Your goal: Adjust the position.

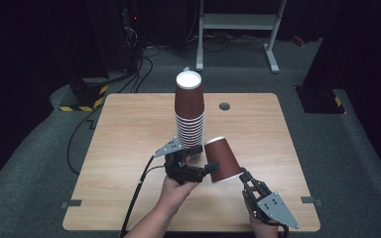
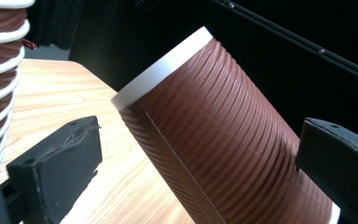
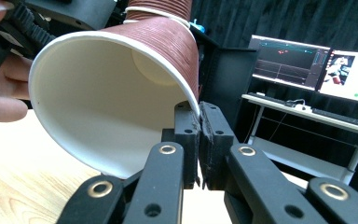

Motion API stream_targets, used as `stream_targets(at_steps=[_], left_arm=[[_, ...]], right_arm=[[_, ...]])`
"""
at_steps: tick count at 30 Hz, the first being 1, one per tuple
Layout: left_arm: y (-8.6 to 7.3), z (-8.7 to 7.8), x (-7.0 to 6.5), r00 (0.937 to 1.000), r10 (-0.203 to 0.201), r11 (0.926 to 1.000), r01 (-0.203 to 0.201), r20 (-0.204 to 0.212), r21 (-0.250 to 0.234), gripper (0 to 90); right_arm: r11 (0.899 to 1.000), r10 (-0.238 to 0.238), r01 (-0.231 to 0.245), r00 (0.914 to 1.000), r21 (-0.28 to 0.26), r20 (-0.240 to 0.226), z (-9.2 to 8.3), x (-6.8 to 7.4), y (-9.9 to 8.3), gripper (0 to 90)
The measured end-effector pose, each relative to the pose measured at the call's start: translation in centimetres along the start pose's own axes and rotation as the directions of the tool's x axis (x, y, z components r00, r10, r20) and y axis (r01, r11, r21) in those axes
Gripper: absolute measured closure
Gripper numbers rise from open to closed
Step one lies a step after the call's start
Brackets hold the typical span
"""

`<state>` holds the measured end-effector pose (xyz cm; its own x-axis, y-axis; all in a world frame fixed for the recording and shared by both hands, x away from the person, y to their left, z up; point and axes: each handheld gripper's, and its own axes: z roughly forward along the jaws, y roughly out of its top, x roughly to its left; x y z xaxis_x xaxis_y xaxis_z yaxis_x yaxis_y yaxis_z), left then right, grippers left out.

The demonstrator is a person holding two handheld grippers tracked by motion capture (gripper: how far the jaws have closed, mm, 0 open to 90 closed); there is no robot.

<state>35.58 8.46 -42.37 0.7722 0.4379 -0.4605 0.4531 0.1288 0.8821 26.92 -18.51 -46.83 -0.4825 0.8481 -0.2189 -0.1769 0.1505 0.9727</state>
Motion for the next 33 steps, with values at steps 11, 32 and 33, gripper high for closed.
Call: stream_targets(at_steps=[11,32,33], left_arm=[[-0.8,-1.4,0.5,0.9984,0.036,0.9994,-0.036,-0.044,-0.002,1.5],[-4.5,-9.7,5.0,0.9415,0.137,0.9896,-0.116,-0.308,0.085,2.8],[-4.6,-10.0,5.3,0.9334,0.153,0.9871,-0.128,-0.325,0.097,2.7]], right_arm=[[1.0,-0.013,0.013,0.9999,0.014,-0.002,0.1,0.2,-0.1,86.3],[0.997,0.006,-0.007,0.9999,0.083,0.011,0.3,-0.8,-0.5,86.4],[0.996,0.003,-0.004,0.9999,0.086,0.009,0.3,-0.8,-0.5,86.4]])
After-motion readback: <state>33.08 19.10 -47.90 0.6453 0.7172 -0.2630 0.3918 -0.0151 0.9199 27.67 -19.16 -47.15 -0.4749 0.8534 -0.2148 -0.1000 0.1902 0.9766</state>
